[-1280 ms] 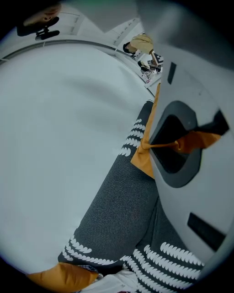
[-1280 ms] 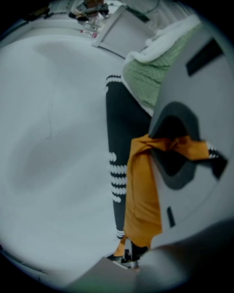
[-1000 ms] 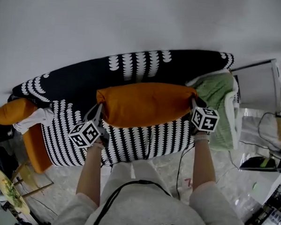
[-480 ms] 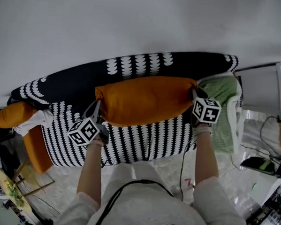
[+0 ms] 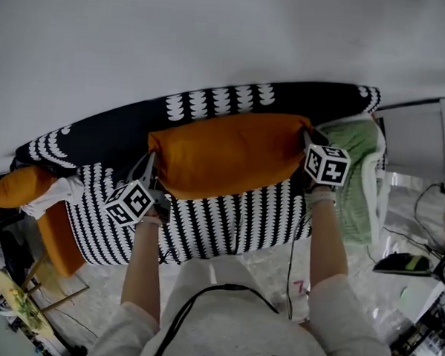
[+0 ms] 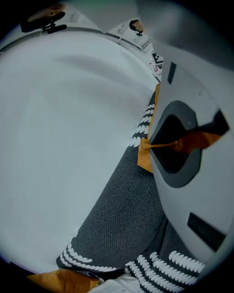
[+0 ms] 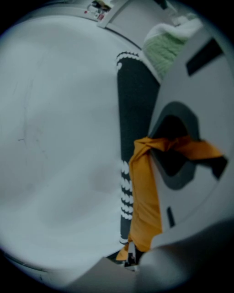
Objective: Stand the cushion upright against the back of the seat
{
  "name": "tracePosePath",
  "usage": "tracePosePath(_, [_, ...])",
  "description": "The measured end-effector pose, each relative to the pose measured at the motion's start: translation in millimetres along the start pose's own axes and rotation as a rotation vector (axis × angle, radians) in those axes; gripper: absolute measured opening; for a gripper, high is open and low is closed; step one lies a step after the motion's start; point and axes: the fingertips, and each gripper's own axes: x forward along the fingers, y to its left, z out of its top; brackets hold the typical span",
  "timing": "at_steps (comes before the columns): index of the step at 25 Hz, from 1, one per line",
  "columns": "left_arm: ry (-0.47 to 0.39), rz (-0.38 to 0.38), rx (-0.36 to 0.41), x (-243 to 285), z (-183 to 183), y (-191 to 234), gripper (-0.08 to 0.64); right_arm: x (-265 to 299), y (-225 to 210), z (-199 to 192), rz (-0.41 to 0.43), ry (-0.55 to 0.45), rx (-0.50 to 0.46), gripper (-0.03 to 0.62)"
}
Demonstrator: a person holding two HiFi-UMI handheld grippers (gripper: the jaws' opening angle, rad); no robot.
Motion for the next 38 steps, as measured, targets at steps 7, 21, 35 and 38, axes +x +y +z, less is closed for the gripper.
tracePosePath(7, [-0.003, 0.005, -0.003, 2, 2, 2, 0.044, 6, -4, 0, 0.003, -0.017, 0.02, 0.051])
tracePosePath(21, [-0.028, 0.029, 0.076, -1, 3, 10, 0.085, 4, -6, -1, -0.042, -0.056, 0.025, 0.058])
tracePosePath(35, [-0.15, -0.018, 0.069, -40, 10, 8, 0.259, -31, -19, -14, -0.056, -0.196, 0.26, 0.217])
tracePosePath(38, [-0.144, -0.014, 0.07, -50, 3, 12, 0.259, -40, -16, -19, -0.053, -0.214, 0.27, 0.221])
